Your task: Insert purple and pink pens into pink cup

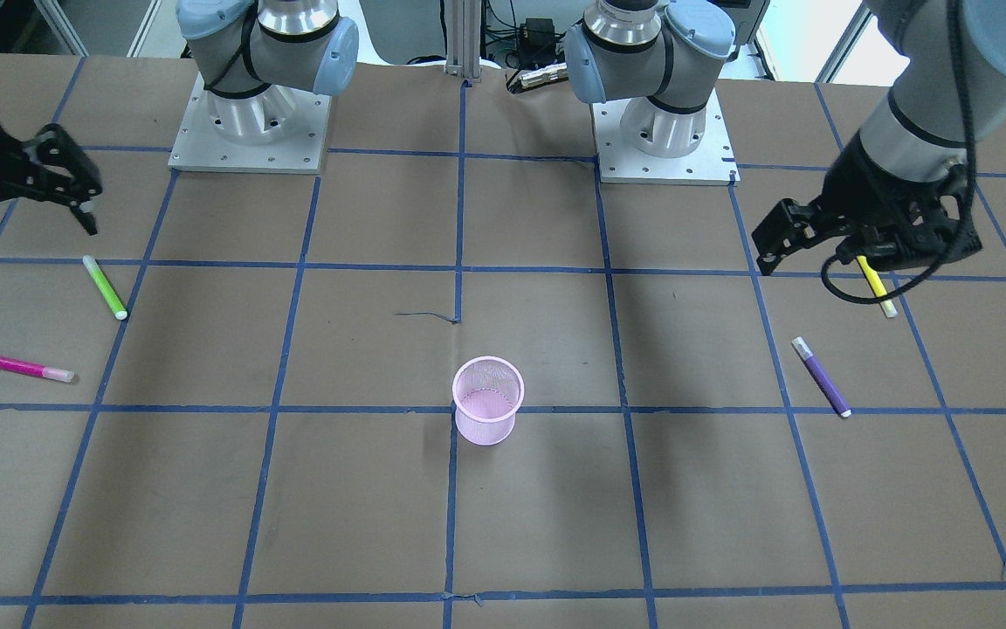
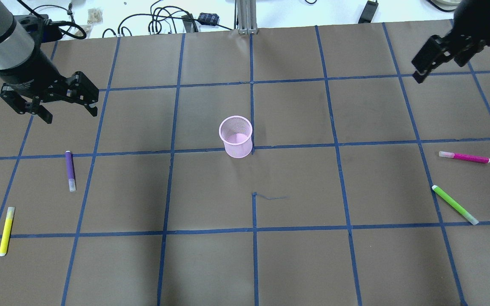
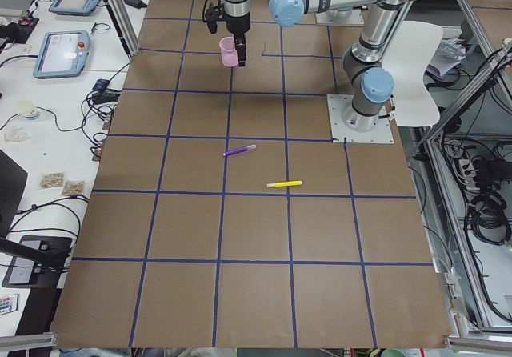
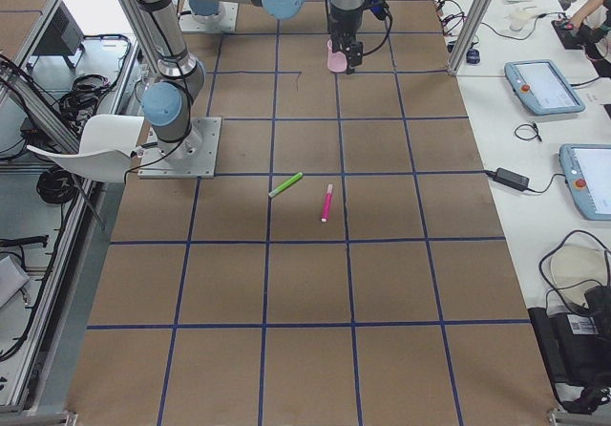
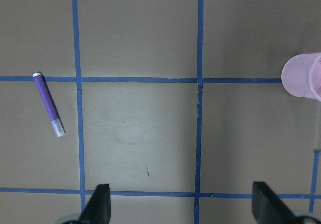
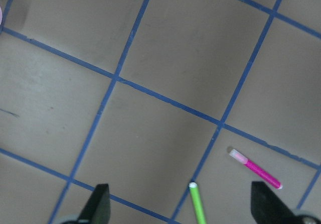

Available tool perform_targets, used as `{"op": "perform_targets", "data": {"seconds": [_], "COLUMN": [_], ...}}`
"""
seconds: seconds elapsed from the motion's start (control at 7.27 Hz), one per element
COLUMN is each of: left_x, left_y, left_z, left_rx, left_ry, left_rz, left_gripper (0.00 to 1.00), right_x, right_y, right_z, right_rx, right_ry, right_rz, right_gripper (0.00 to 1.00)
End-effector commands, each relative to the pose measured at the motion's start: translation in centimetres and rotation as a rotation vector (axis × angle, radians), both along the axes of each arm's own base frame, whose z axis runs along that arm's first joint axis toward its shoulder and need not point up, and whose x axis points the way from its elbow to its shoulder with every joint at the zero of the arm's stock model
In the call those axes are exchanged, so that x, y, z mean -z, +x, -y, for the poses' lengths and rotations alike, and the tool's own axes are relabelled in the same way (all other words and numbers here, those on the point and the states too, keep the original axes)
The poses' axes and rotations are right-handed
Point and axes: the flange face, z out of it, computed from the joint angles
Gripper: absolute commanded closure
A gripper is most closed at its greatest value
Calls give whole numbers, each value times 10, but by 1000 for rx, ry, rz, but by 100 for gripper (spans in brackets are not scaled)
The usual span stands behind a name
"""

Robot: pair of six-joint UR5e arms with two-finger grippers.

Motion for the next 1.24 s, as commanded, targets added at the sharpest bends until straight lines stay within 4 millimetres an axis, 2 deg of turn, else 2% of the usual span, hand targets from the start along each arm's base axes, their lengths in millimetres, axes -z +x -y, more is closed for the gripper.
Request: {"op": "perform_targets", "data": {"seconds": [0.0, 0.28, 0.41, 0.55, 0.69, 0.83, 0.96, 1.1], "left_x": [32, 98, 117, 136, 151, 168, 184, 196], "left_y": [66, 79, 87, 103, 128, 145, 151, 161], "left_z": [25, 45, 58, 62, 60, 60, 64, 65], "left_rx": [-102, -107, -93, -97, -107, -109, -108, -122], "left_ry": [-53, -38, -66, -41, -23, -8, -19, -24], "left_rz": [10, 15, 26, 14, 0, -8, 7, 8], "left_gripper": [0, 0, 0, 0, 0, 0, 0, 0], "right_x": [42, 103, 129, 161, 205, 254, 290, 314], "right_y": [-110, -196, -225, -240, -266, -294, -310, -318], "right_z": [13, 15, 14, 18, 11, -4, -8, -12], "right_rx": [-397, -658, -654, -763, -804, -791, -832, -859], "right_ry": [42, 72, -6, -172, -268, -294, -328, -339], "right_rz": [23, 122, 209, 297, 360, 438, 480, 506], "right_gripper": [0, 0, 0, 0, 0, 0, 0, 0]}}
